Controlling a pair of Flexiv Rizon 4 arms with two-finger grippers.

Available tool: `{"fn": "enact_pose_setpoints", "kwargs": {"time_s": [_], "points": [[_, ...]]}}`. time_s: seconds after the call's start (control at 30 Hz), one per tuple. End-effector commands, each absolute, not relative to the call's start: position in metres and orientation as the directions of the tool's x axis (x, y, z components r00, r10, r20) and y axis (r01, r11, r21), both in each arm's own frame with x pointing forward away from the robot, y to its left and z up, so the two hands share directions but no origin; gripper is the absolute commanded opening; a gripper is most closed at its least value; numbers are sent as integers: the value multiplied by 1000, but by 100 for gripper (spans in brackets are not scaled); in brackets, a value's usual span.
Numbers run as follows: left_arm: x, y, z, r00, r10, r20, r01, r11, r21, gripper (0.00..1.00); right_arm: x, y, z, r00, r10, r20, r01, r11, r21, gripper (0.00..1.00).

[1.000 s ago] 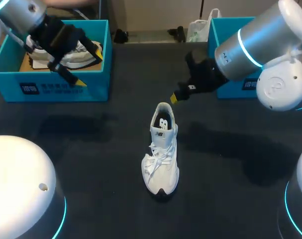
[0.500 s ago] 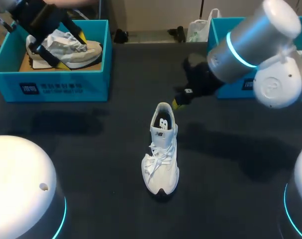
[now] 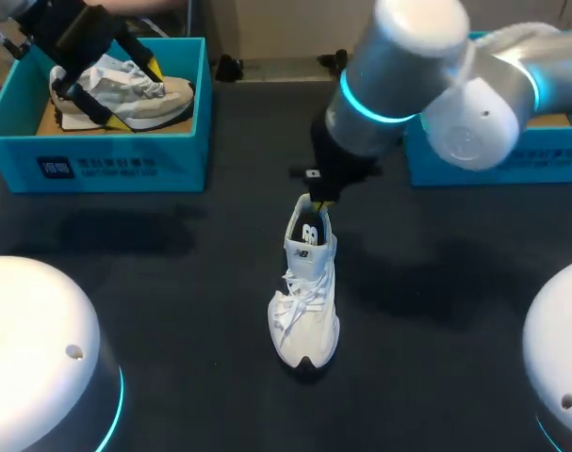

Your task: Take the shoe out of the shoebox, open the shoe tongue, remove and reinsert the insole, then place the shoe into the shoebox

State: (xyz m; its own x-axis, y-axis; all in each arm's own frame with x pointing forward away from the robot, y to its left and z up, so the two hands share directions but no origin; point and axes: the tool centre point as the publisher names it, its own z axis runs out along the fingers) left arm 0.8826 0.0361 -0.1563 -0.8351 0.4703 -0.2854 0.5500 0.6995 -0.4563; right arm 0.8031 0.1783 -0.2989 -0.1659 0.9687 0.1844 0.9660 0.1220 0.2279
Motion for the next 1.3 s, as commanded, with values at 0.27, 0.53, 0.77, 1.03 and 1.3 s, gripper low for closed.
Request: {"fn": "enact_pose_setpoints", "kwargs": {"time_s": [0.27, 0.53, 0.77, 1.03, 1.3], "points": [[884, 36, -156, -835, 472, -283, 550, 700, -455, 100, 787, 174, -292, -39, 993, -112, 951, 71, 302, 0], [884, 36, -156, -835, 472, -283, 550, 700, -455, 100, 779, 181, -302, -30, 989, -143, 967, 65, 247, 0], [884, 36, -156, -835, 472, -283, 550, 700, -455, 100, 770, 186, -314, -13, 991, -135, 973, 44, 227, 0], [884, 36, -156, -835, 472, -283, 550, 700, -455, 100, 763, 190, -328, 2, 990, -142, 979, 27, 203, 0], [884, 36, -156, -835, 472, -283, 550, 700, -455, 100, 763, 192, -342, 0, 988, -156, 983, 29, 181, 0]]}}
